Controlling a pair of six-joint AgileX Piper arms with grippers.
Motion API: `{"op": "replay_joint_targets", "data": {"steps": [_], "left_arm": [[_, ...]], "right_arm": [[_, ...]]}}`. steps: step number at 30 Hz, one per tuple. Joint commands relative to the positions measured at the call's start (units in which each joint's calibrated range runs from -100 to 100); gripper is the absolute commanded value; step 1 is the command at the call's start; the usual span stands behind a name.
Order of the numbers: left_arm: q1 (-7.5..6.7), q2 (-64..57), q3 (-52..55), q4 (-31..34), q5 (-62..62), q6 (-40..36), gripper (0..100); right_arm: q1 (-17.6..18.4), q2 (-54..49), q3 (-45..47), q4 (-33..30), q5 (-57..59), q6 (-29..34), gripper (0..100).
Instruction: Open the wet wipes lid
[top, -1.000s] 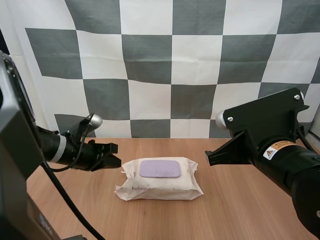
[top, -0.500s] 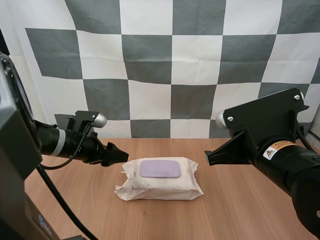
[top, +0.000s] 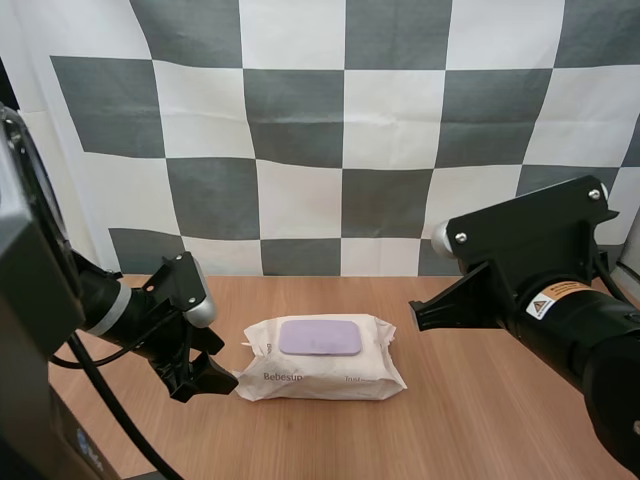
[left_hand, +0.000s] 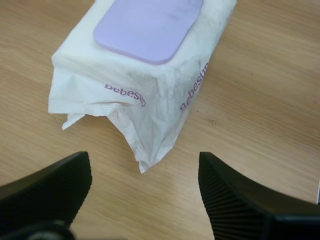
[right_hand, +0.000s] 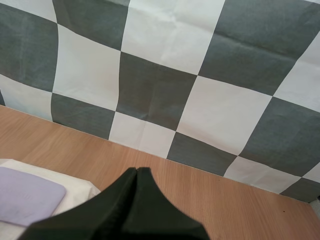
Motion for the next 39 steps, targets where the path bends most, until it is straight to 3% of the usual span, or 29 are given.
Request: {"op": "replay_joint_targets", "data": {"steps": [1, 6, 14, 20, 31, 39], "left_arm": [[-0.97, -0.03, 0.06, -0.58, 0.00, 0.98, 100], [-3.78, -0.03, 0.06, -2.25, 0.00, 0.98, 100], [-6.77, -0.03, 2.34, -3.11, 0.00, 0.98, 100], [-9.09, -0.03, 6.39, -4.71, -15.35, 0.98, 100], [-9.15, -0.03, 6.39, -12.07, -20.45, 0.98, 100], [-9.15, 3.86, 7.02, -12.80, -21.26, 0.98, 100]], "right_arm": [[0.01, 0.03, -0.07, 0.06, 0.02, -0.02, 0], [0.01, 0.03, -0.07, 0.06, 0.91, -0.02, 0], [0.01, 0.03, -0.07, 0.06, 3.34, -0.02, 0], [0.01, 0.03, -0.07, 0.06, 3.34, -0.02, 0], [0.01, 0.03, -0.07, 0.06, 3.34, -0.02, 0], [0.01, 0.03, -0.07, 0.06, 3.34, -0.02, 0]]}}
